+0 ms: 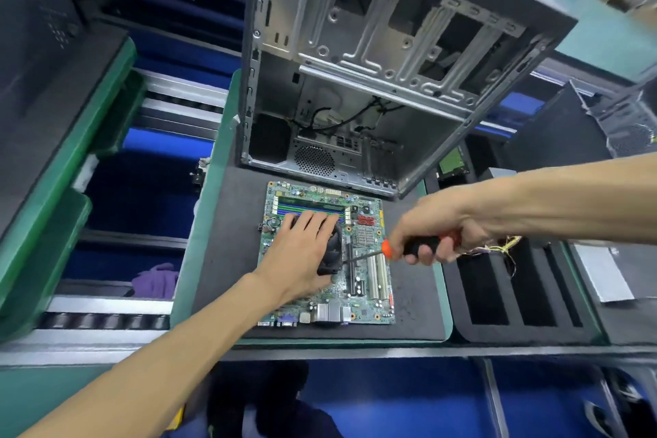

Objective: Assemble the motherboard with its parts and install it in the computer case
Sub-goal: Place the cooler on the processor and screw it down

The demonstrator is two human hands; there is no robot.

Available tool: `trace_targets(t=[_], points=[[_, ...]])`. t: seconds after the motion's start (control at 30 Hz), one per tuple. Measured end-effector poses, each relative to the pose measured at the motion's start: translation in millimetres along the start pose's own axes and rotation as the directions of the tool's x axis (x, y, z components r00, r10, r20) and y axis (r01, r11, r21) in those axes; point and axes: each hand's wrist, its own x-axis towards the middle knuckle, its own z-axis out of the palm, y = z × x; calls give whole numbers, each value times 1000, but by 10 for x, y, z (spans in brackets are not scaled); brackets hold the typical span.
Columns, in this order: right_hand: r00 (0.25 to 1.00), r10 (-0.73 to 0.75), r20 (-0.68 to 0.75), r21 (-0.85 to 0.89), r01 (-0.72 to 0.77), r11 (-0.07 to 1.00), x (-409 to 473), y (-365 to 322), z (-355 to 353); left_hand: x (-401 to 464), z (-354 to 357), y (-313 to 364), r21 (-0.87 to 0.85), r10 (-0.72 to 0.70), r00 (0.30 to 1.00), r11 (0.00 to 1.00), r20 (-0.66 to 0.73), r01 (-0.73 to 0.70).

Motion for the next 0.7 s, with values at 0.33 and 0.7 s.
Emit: trace_targets(t=[0.33,0.7], points=[[685,-674,275,-923,-9,-384,-83,-130,103,-8,17,-16,-9,-13,1000,1000,-20,13],[958,256,127,152,-274,950,126,-227,-50,-31,67,15,-39,9,999,999,-49,-11]])
